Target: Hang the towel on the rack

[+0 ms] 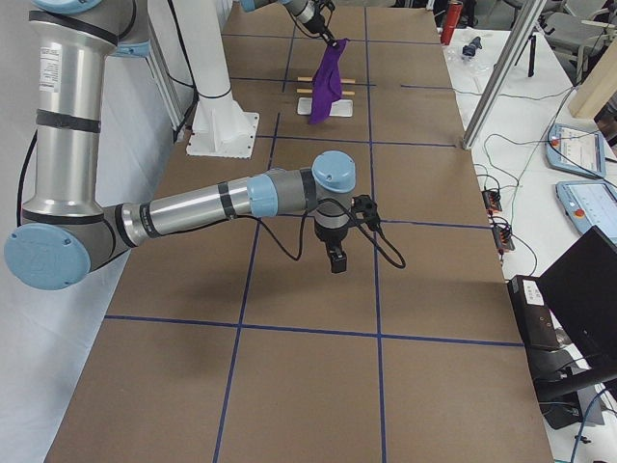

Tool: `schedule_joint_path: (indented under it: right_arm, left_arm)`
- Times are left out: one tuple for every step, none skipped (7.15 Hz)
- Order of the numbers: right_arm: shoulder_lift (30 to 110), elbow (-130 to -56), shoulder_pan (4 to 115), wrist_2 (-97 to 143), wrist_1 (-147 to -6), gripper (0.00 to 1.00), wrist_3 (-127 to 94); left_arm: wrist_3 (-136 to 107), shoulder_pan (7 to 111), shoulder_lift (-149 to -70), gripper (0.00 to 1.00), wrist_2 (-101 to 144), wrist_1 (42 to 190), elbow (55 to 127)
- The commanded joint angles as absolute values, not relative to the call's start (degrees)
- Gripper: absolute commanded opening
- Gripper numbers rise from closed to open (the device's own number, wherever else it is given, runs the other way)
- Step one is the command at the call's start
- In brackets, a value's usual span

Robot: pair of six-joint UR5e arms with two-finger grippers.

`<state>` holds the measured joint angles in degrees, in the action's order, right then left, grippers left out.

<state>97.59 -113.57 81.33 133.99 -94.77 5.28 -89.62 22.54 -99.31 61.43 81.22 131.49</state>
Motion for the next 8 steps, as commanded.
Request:
schedule_joint_path:
  right_arm:
    - [96.9, -113.4, 81.5, 132.4, -94.6, 1.0, 5.4]
    - [97.0, -113.6, 81.6, 132.3, -94.7, 1.0, 5.4]
    - [96.9, -113.5, 81.7, 132.3, -94.6, 1.0, 5.4]
    - [97.1, -114.1, 81.7, 132.1, -94.6, 1.0, 5.4]
    - [97.3, -113.7, 81.7, 130.5, -94.6, 1.0, 5.4]
    - [97.2, -113.4, 81.7, 129.4, -94.7, 1.0, 5.4]
    - [97.2, -113.4, 81.7, 129.4, -94.7, 1.0, 5.4]
    - [97.3, -113.3, 81.7, 129.5, -94.7, 1.0, 5.3]
  left_arm:
    - [-89.3, 22.2, -98.3, 0.0, 60.9, 81.5, 126.2]
    - [-89.3, 22.1, -99.0, 0.36, 59.7, 81.8, 123.6]
    - [-88.7, 22.1, -99.3, 0.99, 59.6, 82.0, 122.7]
    - [-84.3, 22.5, -99.3, 1.0, 59.9, 82.4, 124.0]
    - [-80.5, 22.8, -99.1, 1.0, 60.4, 82.8, 125.7]
    - [-77.0, 23.7, -99.2, 1.0, 61.3, 82.8, 127.2]
    - [-71.8, 26.8, -99.4, 1.0, 65.6, 82.9, 128.5]
    - [-66.2, 30.1, -99.6, 1.0, 68.8, 82.9, 129.1]
